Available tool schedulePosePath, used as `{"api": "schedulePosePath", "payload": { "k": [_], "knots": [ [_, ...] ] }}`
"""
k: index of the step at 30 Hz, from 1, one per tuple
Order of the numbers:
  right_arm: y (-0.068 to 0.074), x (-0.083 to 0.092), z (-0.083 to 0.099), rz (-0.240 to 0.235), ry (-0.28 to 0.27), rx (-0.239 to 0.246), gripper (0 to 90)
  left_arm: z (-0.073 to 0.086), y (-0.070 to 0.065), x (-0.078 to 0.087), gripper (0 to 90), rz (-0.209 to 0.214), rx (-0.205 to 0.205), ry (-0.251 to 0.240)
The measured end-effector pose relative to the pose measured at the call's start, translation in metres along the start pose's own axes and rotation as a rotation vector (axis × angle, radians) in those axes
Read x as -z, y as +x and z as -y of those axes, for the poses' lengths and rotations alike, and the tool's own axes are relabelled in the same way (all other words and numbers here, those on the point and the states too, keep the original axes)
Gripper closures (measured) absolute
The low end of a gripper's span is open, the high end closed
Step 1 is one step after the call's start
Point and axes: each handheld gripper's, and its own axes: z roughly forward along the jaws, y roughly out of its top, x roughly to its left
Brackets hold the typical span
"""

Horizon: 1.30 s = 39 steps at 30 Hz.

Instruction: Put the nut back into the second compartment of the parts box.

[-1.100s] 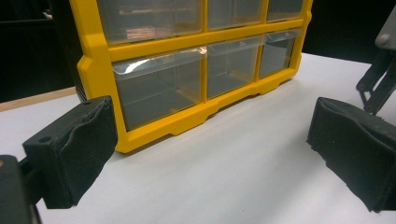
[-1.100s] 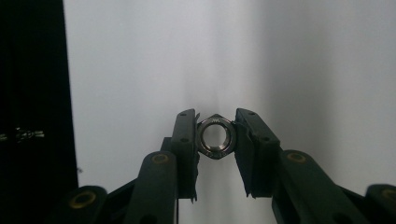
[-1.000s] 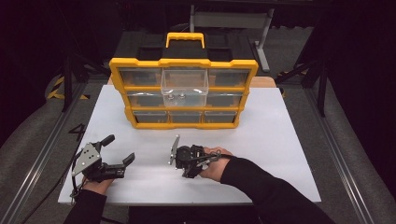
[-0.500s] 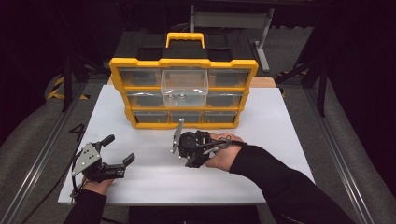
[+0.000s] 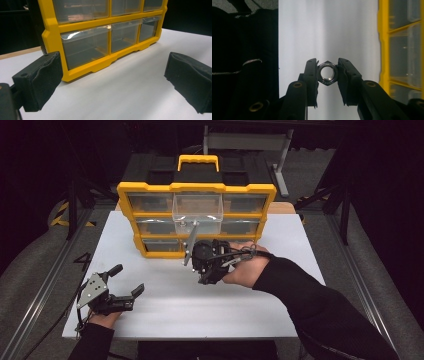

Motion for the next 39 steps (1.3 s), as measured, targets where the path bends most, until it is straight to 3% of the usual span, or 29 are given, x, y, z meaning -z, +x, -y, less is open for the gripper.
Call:
{"api": "schedulePosePath", "payload": {
  "k": [22, 30, 39],
  "knots": [
    [-0.030, 0.072, -0.015, 0.050, -0.055, -0.042, 70.0, 0.000, 0.000, 0.000, 2.4, 0.001, 0.000, -0.003],
    [-0.047, 0.098, -0.024, 0.088, -0.066, -0.066, 70.0, 0.000, 0.001, 0.000, 2.5, 0.000, -0.003, -0.003],
    [-0.069, 0.113, -0.030, 0.126, -0.058, -0.112, 70.0, 0.000, 0.001, 0.000, 2.5, -0.002, -0.002, -0.010]
  ]
}}
